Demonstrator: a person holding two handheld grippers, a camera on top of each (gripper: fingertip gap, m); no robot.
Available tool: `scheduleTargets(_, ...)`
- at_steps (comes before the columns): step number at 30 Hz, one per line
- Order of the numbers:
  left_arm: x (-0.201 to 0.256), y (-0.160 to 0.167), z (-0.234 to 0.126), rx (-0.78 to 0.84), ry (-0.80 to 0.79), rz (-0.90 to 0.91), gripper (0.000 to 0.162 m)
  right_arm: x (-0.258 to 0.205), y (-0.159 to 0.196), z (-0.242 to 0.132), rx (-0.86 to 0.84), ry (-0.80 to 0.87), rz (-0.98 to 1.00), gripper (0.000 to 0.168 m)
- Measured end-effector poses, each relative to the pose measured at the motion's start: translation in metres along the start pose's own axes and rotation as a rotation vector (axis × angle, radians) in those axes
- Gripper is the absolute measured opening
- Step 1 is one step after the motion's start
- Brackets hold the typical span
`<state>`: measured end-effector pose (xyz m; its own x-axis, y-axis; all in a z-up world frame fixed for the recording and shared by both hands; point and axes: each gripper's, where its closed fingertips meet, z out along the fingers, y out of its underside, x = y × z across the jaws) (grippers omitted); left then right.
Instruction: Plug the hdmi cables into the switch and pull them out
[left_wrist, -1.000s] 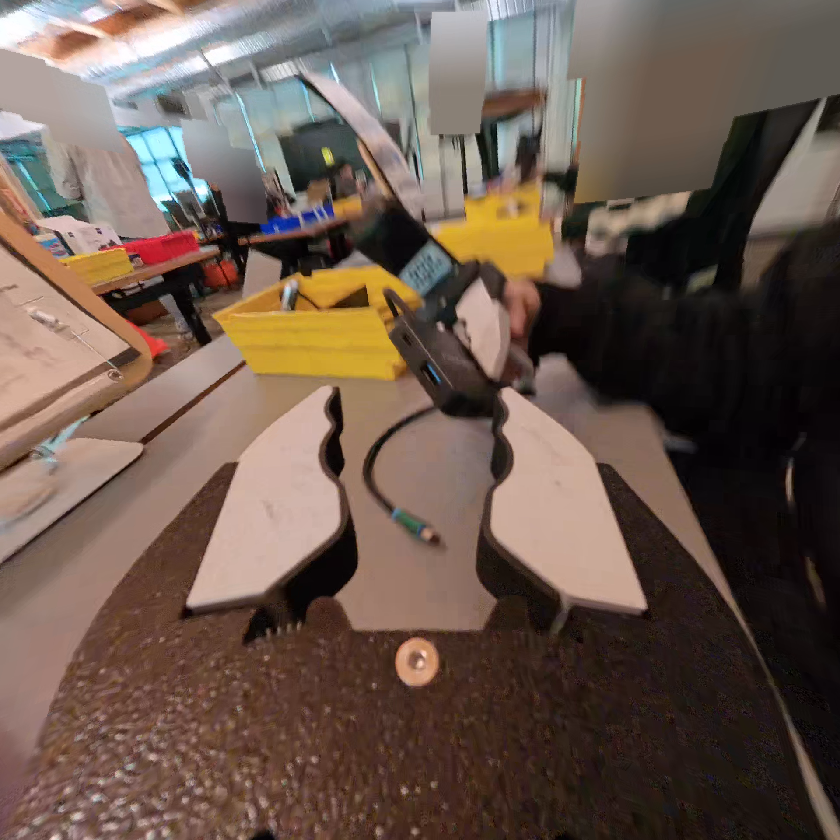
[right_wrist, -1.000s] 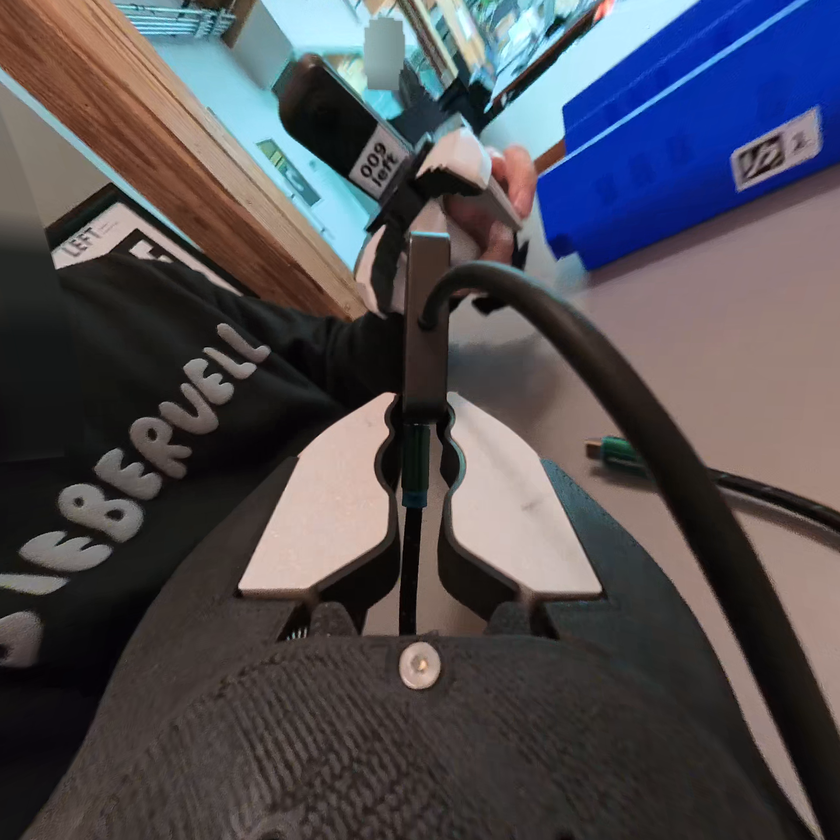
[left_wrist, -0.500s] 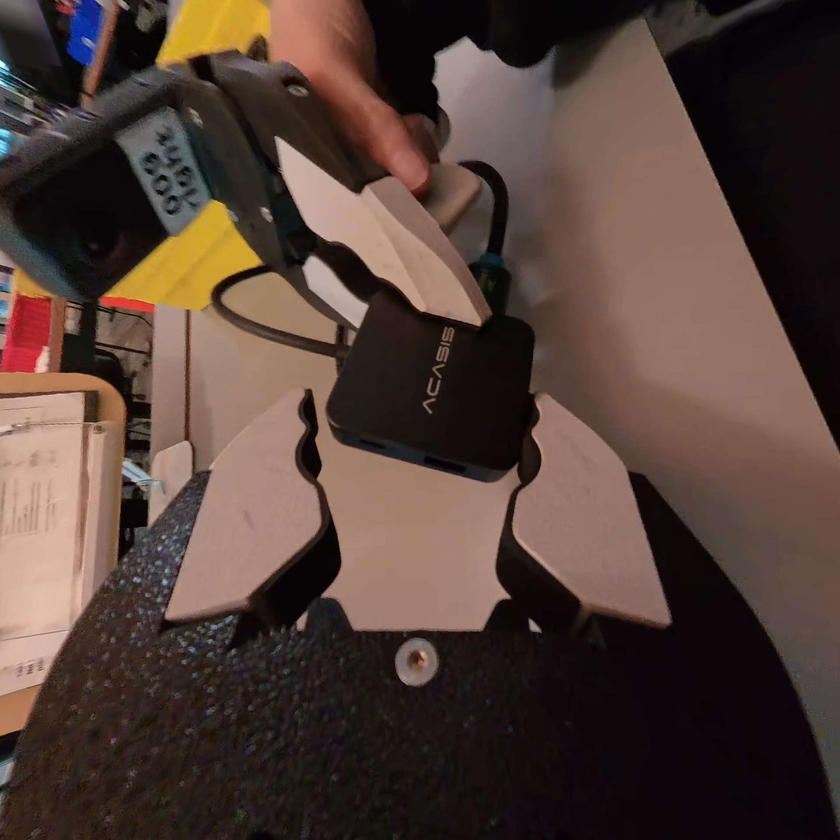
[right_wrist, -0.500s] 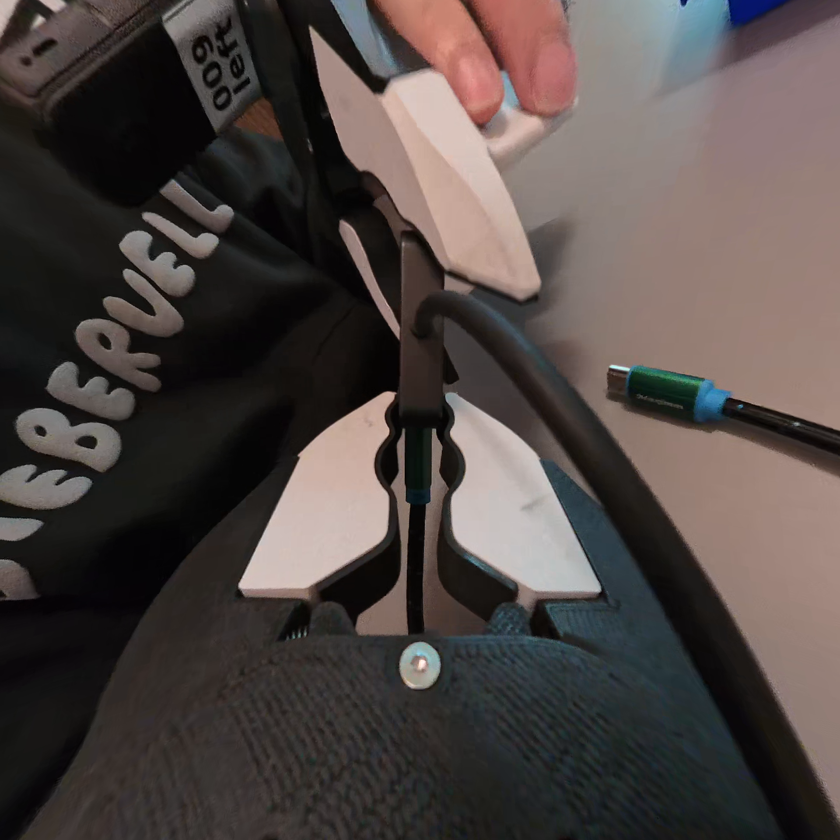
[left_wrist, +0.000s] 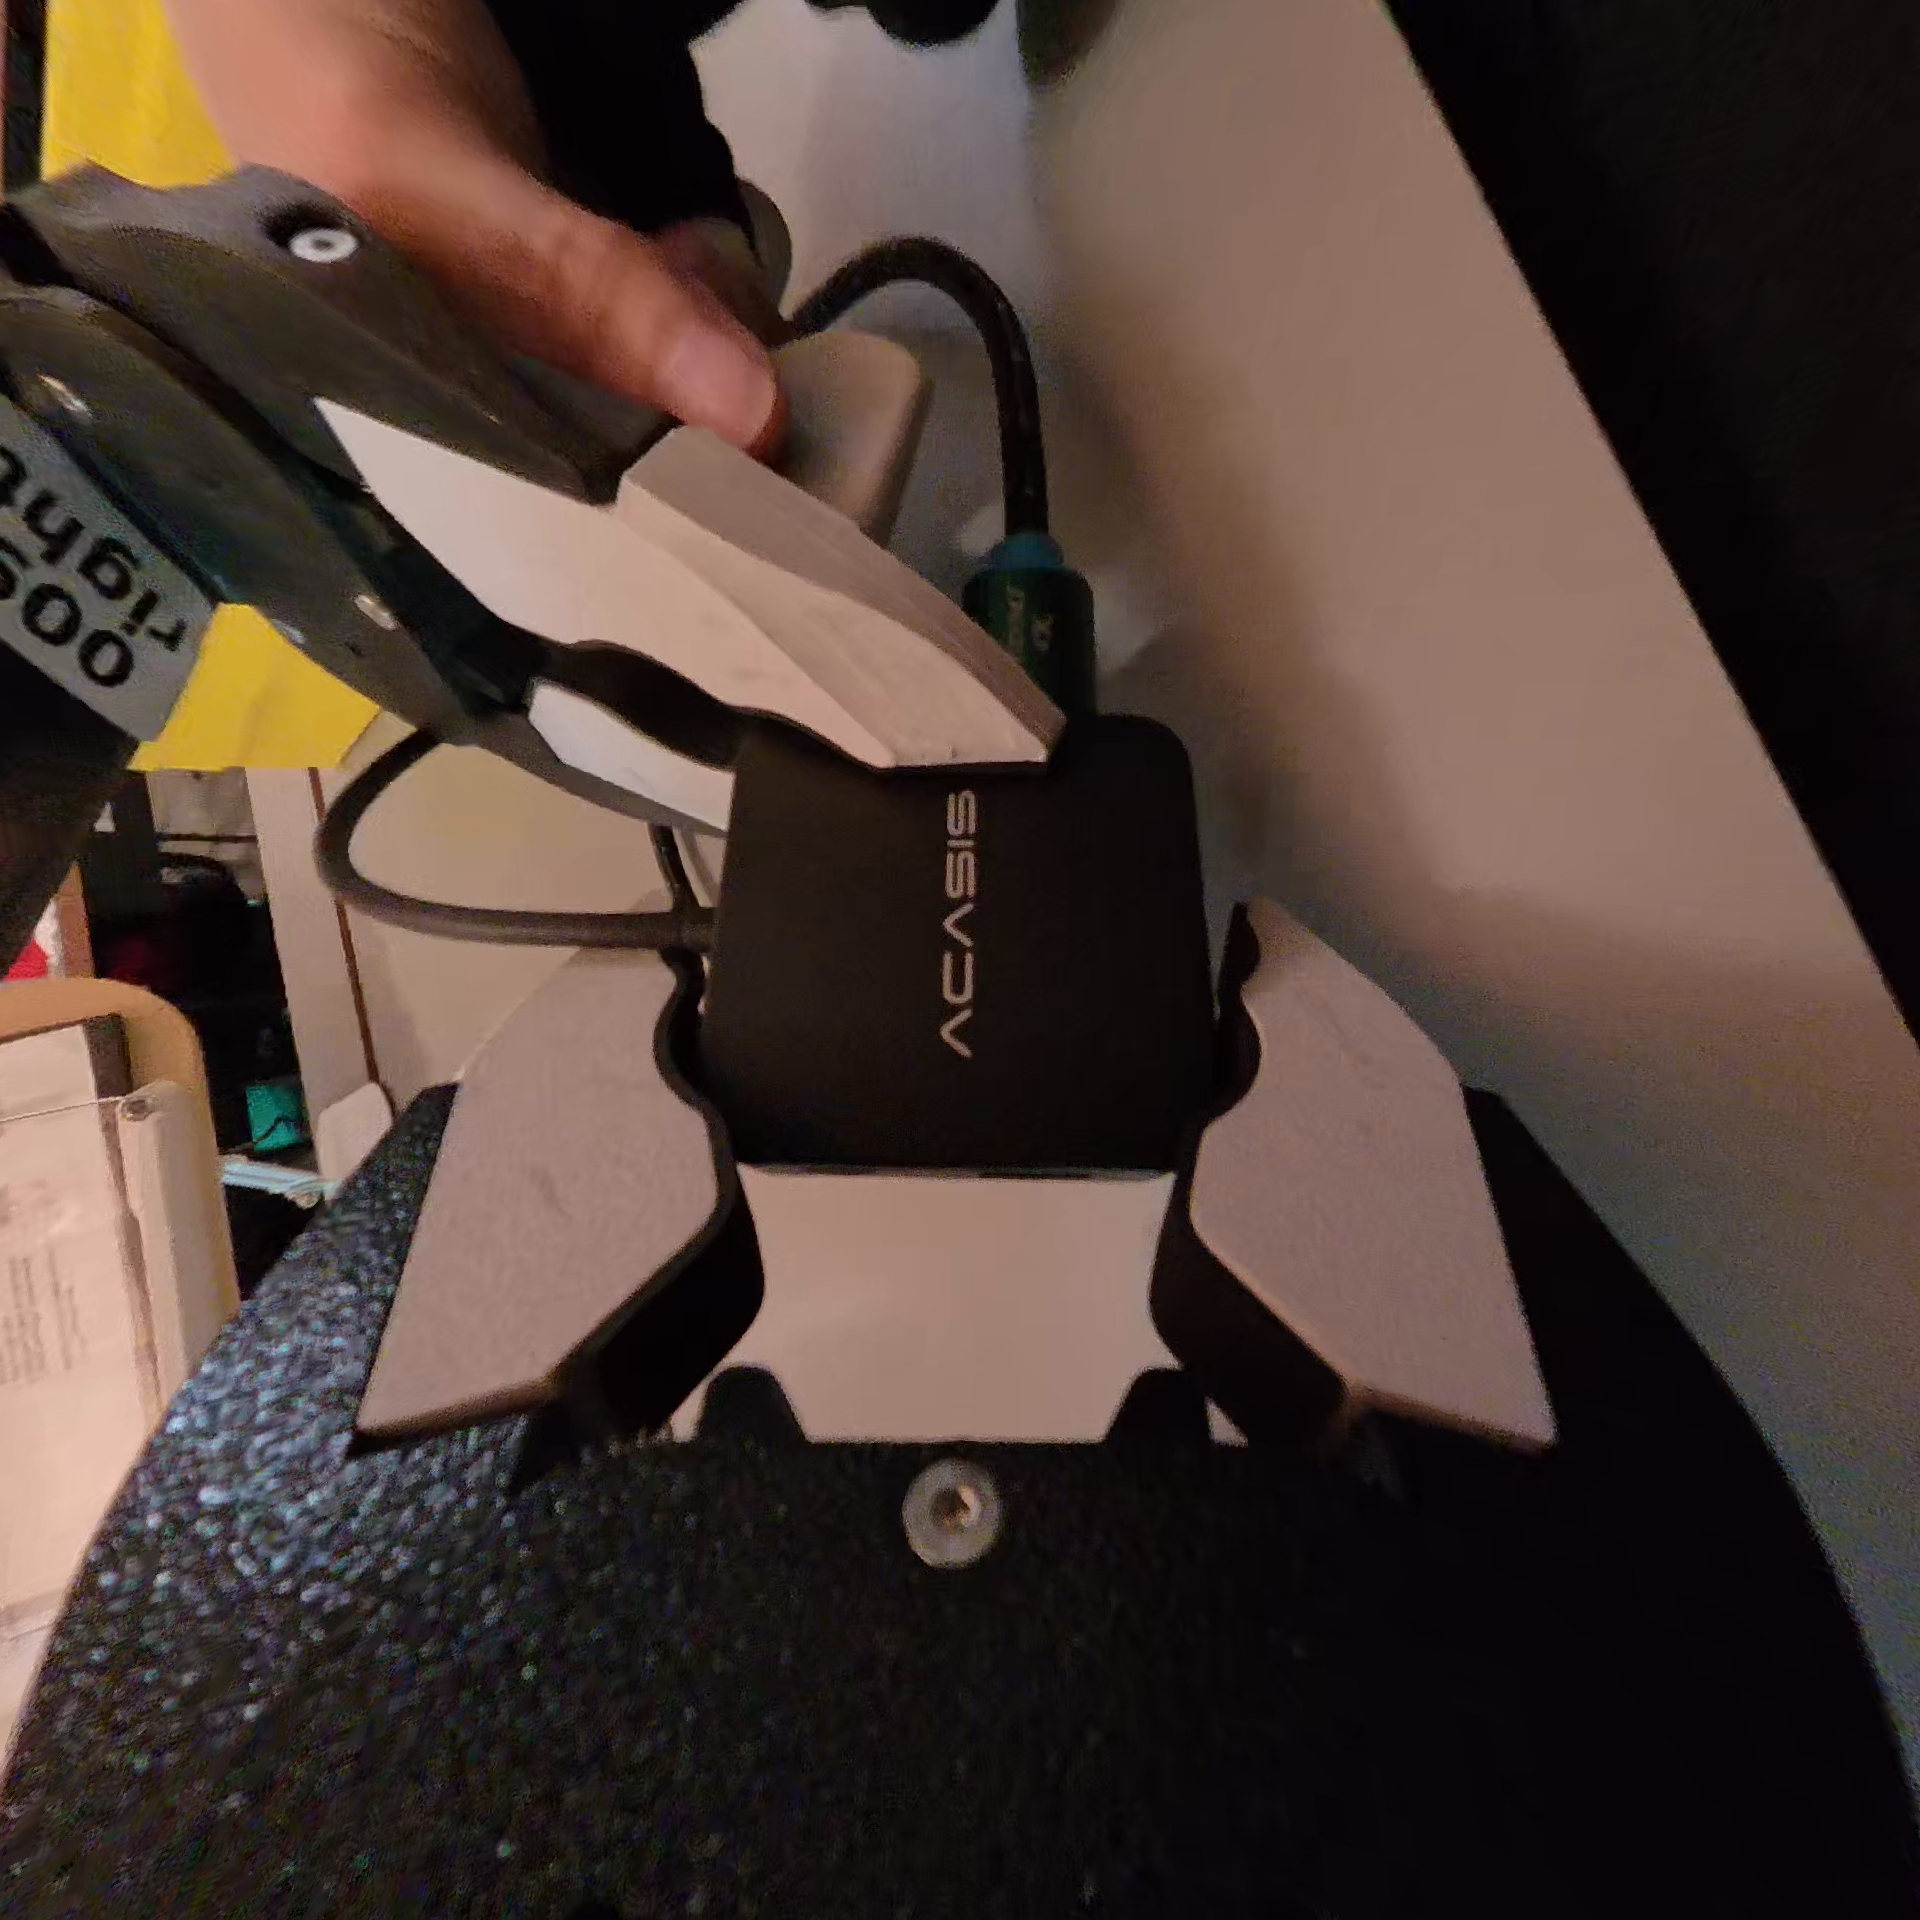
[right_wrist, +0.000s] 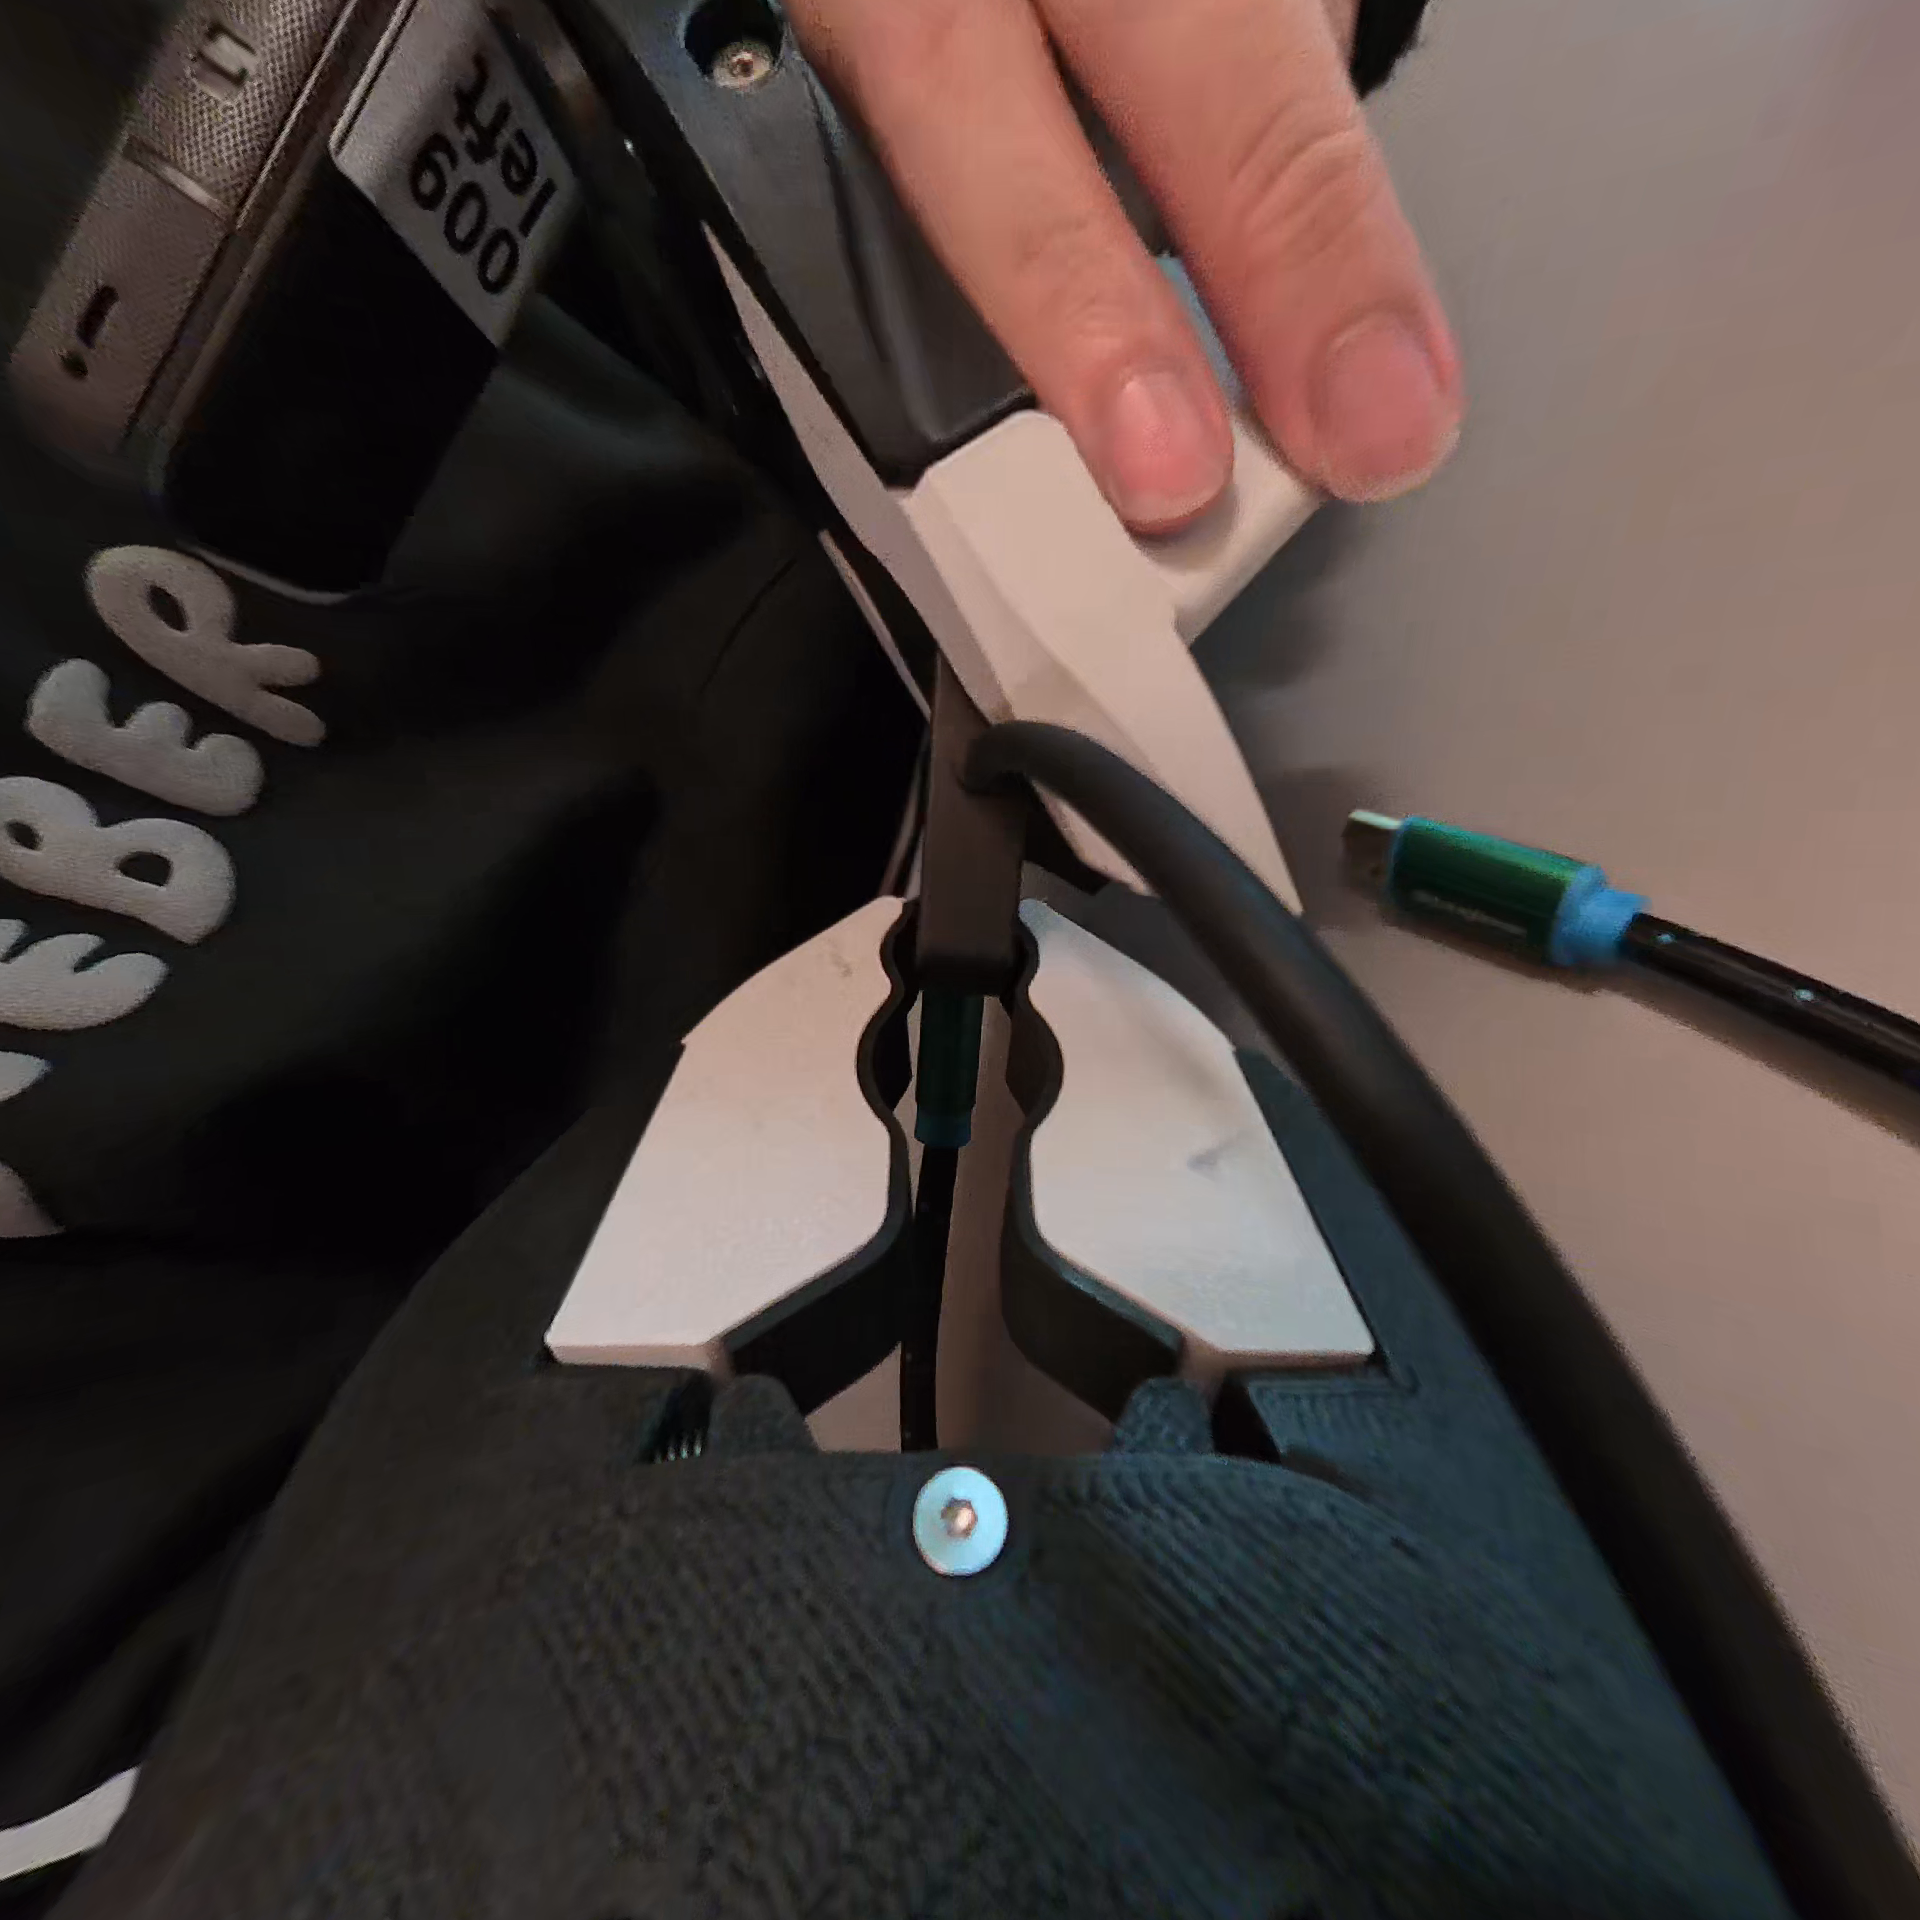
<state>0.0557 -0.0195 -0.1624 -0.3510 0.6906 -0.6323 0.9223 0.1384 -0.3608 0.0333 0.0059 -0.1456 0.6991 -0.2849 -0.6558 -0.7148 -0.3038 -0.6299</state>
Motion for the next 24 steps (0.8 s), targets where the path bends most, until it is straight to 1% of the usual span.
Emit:
scheduleTargets(2,-0.009,0.006,0.002,-0.016,-0.052,0.007,0.093,0.006,-0.007,-0.007,0.060,0.036,0.002,0.014)
scheduleTargets(3,-0.016,0.009,0.001,-0.002,-0.084,-0.033,0.092,0.010,-0.014,-0.014,0.108,0.063,0.001,0.014)
scheduleTargets(4,-0.023,0.009,0.000,0.035,-0.105,-0.105,0.092,0.014,-0.022,-0.022,0.159,0.110,-0.008,0.018)
scheduleTargets(5,-0.028,0.010,-0.002,0.078,-0.109,-0.197,0.091,0.022,-0.030,-0.032,0.211,0.196,-0.017,0.029)
scheduleTargets(6,-0.033,0.014,-0.003,0.111,-0.104,-0.286,0.091,0.033,-0.040,-0.048,0.272,0.334,-0.028,0.044)
scheduleTargets(7,-0.038,0.019,-0.005,0.135,-0.107,-0.368,0.091,0.042,-0.051,-0.069,0.335,0.493,-0.052,0.051)
scheduleTargets(8,-0.046,0.026,-0.006,0.150,-0.130,-0.455,0.090,0.044,-0.063,-0.092,0.409,0.644,-0.081,0.055)
scheduleTargets(9,-0.055,0.035,-0.008,0.164,-0.164,-0.551,0.090,0.036,-0.075,-0.112,0.483,0.759,-0.123,0.063)
scheduleTargets(10,-0.064,0.043,-0.011,0.181,-0.198,-0.651,0.090,0.022,-0.085,-0.124,0.548,0.823,-0.182,0.068)
scheduleTargets(11,-0.072,0.050,-0.014,0.208,-0.229,-0.748,0.090,0.007,-0.093,-0.129,0.600,0.847,-0.245,0.062)
scheduleTargets(12,-0.080,0.055,-0.018,0.245,-0.252,-0.837,0.090,-0.003,-0.096,-0.129,0.629,0.851,-0.277,0.055)
scheduleTargets(14,-0.091,0.061,-0.027,0.313,-0.286,-0.955,0.090,0.001,-0.092,-0.117,0.587,0.812,-0.192,0.058)
scheduleTargets(16,-0.099,0.069,-0.034,0.314,-0.362,-0.997,0.090,0.020,-0.087,-0.102,0.539,0.765,-0.097,0.065)
scheduleTargets(18,-0.105,0.073,-0.040,0.308,-0.429,-0.985,0.090,0.035,-0.094,-0.094,0.606,0.721,-0.036,0.066)
scheduleTargets(20,-0.109,0.071,-0.045,0.308,-0.467,-0.953,0.090,0.036,-0.108,-0.084,0.730,0.583,0.007,0.066)
scheduleTargets(22,-0.110,0.065,-0.048,0.324,-0.480,-0.911,0.090,0.040,-0.117,-0.080,0.832,0.480,0.072,0.058)
scheduleTargets(24,-0.108,0.057,-0.047,0.335,-0.465,-0.884,0.090,0.044,-0.120,-0.073,0.873,0.415,0.109,0.056)
